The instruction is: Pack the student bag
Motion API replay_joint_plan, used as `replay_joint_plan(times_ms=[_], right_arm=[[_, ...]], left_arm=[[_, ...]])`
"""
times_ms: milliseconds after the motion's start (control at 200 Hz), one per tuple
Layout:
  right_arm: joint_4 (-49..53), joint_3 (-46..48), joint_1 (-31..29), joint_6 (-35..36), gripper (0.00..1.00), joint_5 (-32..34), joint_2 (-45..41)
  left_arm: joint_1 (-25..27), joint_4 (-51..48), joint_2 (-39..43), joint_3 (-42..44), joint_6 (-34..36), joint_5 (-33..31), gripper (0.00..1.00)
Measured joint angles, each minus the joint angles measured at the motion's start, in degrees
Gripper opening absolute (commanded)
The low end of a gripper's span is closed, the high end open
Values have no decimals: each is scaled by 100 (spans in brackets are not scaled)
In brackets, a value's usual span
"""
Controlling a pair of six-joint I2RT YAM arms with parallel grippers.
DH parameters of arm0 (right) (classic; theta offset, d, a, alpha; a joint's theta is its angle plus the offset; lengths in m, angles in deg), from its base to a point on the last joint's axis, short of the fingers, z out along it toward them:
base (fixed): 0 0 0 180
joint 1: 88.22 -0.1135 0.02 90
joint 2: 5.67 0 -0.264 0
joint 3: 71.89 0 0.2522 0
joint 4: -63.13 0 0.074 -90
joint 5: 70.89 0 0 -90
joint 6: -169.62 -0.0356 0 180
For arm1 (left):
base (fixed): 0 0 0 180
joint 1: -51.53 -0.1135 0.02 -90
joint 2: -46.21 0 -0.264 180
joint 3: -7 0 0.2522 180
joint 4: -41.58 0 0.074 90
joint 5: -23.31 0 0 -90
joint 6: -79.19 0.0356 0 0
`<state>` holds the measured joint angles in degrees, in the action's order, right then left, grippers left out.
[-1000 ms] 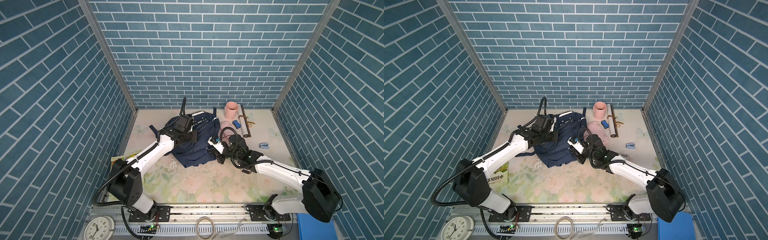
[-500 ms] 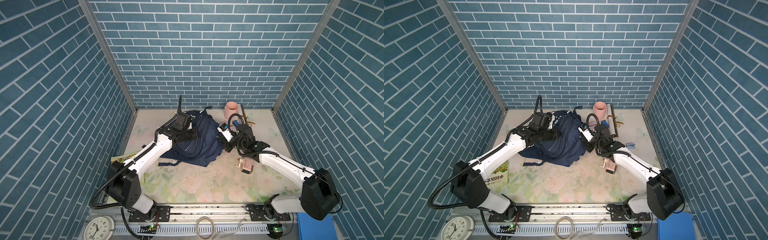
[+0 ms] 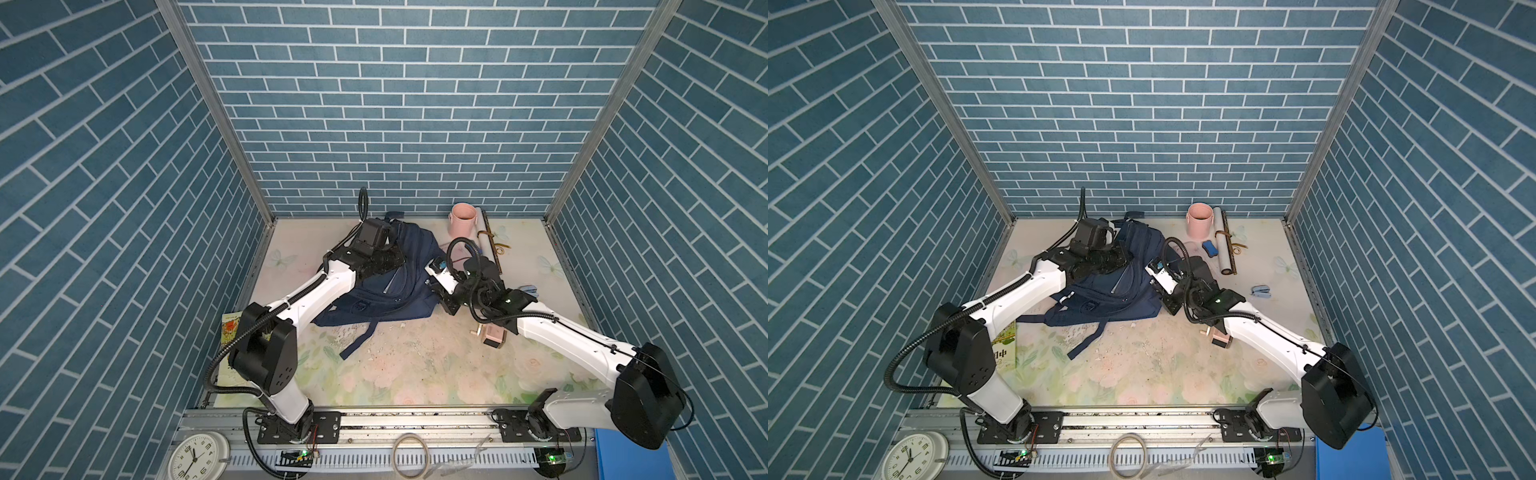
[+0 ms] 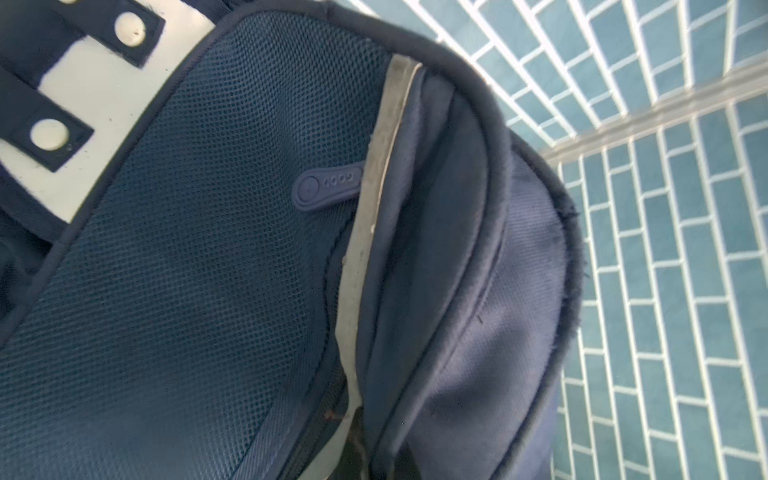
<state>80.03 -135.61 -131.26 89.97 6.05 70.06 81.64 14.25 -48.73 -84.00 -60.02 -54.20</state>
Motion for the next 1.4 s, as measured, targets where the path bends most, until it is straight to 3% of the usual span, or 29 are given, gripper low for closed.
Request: replay_joint_plan(times_ms=[325, 415, 545, 810, 950, 1090, 1165, 1400], right_arm=[[-745, 407, -374, -116, 0, 258, 216], [-1064, 678, -378, -164, 0, 278, 129], [-1217, 1047, -313, -256, 0, 120, -122], [-1303, 1429, 61, -326, 0, -302, -531], [-1305, 1467, 160, -367, 0, -378, -645], [-1303, 1469, 192, -367, 0, -413, -697], [-1303, 1469, 197, -367, 0, -426, -713], [-1298, 1480, 197, -369, 0, -435, -750]], left_arm=[[-2, -275, -420, -503, 55, -61, 0], [-2, -492, -531, -708, 450, -11, 39], [-26, -734, -551, -1139, 1311, -72, 57], [35, -1587, -227, -713, 3340, -518, 67], [474, -1869, -52, -133, 4172, -892, 69], [920, -1923, -39, 111, 4594, -1005, 70], [992, -1878, -31, 160, 4708, -1016, 76], [1121, -1788, -103, 168, 4874, -1150, 78]])
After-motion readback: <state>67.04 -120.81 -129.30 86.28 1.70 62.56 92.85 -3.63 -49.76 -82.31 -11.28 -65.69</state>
